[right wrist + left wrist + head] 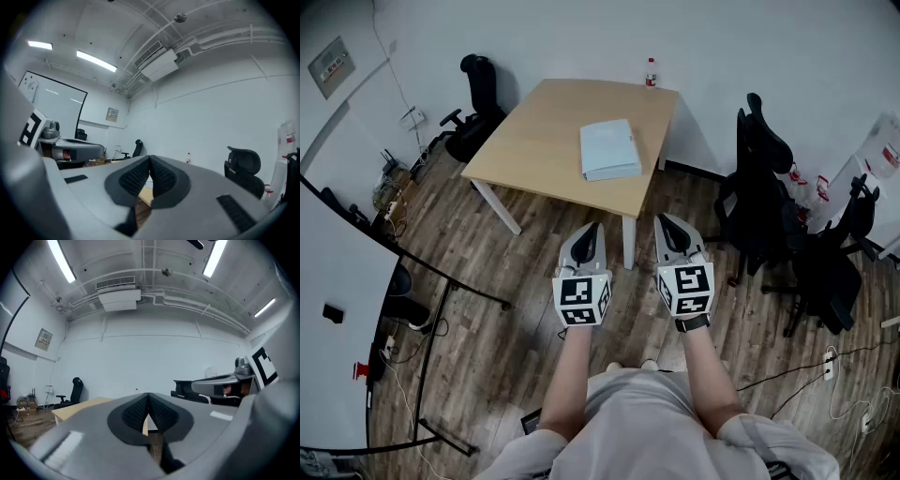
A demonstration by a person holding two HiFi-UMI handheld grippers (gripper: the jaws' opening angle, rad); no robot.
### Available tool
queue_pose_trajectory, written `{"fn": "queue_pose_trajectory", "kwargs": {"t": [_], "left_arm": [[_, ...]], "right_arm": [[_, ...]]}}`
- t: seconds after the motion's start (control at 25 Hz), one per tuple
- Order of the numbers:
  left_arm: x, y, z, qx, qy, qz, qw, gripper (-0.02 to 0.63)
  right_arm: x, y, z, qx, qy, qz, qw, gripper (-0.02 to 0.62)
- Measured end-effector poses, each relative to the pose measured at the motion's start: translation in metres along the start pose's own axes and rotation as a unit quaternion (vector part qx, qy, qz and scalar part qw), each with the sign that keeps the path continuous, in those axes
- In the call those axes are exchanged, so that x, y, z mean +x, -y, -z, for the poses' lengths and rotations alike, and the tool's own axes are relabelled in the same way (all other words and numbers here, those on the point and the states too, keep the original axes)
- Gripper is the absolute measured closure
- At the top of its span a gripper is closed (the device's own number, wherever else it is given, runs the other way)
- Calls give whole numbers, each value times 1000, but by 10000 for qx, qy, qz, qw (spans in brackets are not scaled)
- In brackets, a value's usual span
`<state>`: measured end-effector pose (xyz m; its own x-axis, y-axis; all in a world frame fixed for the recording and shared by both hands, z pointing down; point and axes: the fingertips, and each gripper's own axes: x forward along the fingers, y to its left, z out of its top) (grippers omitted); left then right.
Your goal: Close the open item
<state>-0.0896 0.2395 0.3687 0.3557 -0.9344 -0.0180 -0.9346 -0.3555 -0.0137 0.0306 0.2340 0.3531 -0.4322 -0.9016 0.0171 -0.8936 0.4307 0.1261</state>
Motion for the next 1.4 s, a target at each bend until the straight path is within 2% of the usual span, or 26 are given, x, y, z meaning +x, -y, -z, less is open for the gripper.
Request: {"fn": "queue_pose_trajectory", "kwargs": {"t": [0.2, 0.36, 0.44, 0.64, 0.8, 1.16, 1.4], "left_arm": [[-16, -18, 0, 14, -11, -109, 9999, 597], [-29, -30, 1, 82, 29, -75, 9999, 598], [-35, -41, 8, 21, -57, -184, 9998, 598], [-50, -72, 30, -206, -337, -420, 9983, 601], [-50, -92, 41, -261, -377, -485, 9978, 601], [-11, -113, 51, -249, -374, -476, 9979, 601], [48, -129, 55, -231, -404, -502, 9977, 600]], "right_arm": [[-2, -13, 4, 80, -132, 235, 9996, 582], [1, -28, 13, 391, -321, 238, 9984, 582], [0, -37, 19, 499, -345, 273, 9978, 581], [-5, -42, 37, 618, -478, 679, 9946, 581], [6, -43, 45, 615, -532, 669, 9944, 581], [52, -30, 55, 528, -566, 592, 9952, 581], [104, -2, 66, 624, -601, 509, 9949, 581]]}}
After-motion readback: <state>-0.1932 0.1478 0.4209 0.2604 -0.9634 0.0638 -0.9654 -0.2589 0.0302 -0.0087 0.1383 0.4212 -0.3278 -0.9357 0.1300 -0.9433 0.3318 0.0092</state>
